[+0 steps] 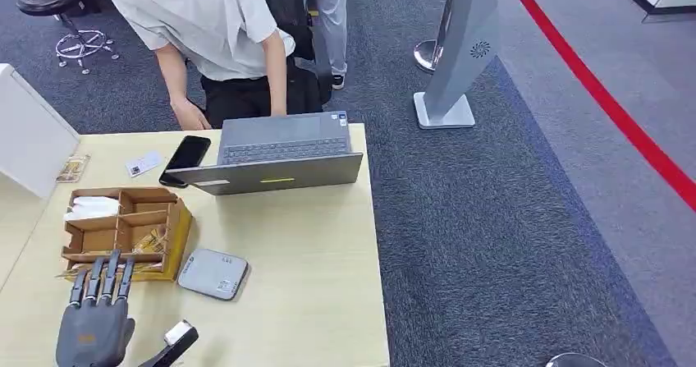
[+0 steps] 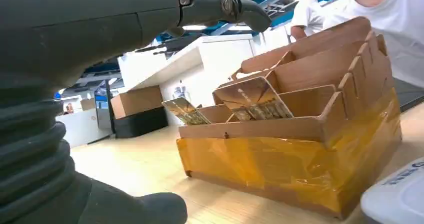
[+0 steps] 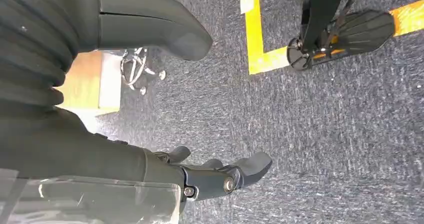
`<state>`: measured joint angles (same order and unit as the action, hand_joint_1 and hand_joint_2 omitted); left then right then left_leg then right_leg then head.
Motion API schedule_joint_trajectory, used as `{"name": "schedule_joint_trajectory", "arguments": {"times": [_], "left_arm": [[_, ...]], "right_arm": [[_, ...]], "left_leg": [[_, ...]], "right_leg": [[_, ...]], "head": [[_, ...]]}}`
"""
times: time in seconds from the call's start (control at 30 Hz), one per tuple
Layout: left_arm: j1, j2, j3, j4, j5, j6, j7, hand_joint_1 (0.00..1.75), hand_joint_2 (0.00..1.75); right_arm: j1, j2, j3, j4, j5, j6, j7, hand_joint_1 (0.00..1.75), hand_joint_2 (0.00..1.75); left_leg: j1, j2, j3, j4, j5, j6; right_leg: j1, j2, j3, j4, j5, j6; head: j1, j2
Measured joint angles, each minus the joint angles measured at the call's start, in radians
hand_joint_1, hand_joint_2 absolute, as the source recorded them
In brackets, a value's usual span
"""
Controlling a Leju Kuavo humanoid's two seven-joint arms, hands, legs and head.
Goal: Pass the card to the sensor for recognition and then transmit it.
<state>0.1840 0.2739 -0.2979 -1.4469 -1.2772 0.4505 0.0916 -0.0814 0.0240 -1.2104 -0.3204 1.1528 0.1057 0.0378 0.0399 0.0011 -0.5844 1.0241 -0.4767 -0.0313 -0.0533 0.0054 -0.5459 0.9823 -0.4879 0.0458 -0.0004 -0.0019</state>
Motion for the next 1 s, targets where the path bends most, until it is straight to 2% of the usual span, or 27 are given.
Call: {"name": "schedule_joint_trajectory", "arguments": {"times": [0.7,0.83,0.93,1.0], "left_arm": [[-0.022,-0.026,0.073,0.056,-0.001,-0.039,-0.010,0.00,1.75],[-0.023,-0.036,0.079,0.055,-0.011,0.006,-0.029,0.00,1.75],[-0.021,-0.058,0.085,0.033,-0.021,0.089,-0.048,0.00,1.75],[-0.021,-0.066,0.085,0.019,-0.025,0.122,-0.054,0.00,1.75]], "right_arm": [[-0.007,0.000,0.031,0.011,0.002,-0.003,0.006,0.00,1.75],[-0.006,0.000,0.034,0.012,-0.001,-0.004,0.006,0.00,1.75],[-0.004,-0.001,0.034,0.013,-0.005,-0.004,0.006,0.00,1.75],[-0.004,-0.001,0.035,0.013,-0.006,-0.004,0.006,0.00,1.75]], "left_leg": [[0.000,0.000,0.000,0.000,0.000,0.000],[0.000,0.000,0.000,0.000,0.000,0.000],[0.000,0.000,0.000,0.000,0.000,0.000],[0.000,0.000,0.000,0.000,0.000,0.000]], "right_leg": [[0.000,0.000,0.000,0.000,0.000,0.000],[0.000,0.000,0.000,0.000,0.000,0.000],[0.000,0.000,0.000,0.000,0.000,0.000],[0.000,0.000,0.000,0.000,0.000,0.000]], "head": [[0.000,0.000],[0.000,0.000],[0.000,0.000],[0.000,0.000]]}}
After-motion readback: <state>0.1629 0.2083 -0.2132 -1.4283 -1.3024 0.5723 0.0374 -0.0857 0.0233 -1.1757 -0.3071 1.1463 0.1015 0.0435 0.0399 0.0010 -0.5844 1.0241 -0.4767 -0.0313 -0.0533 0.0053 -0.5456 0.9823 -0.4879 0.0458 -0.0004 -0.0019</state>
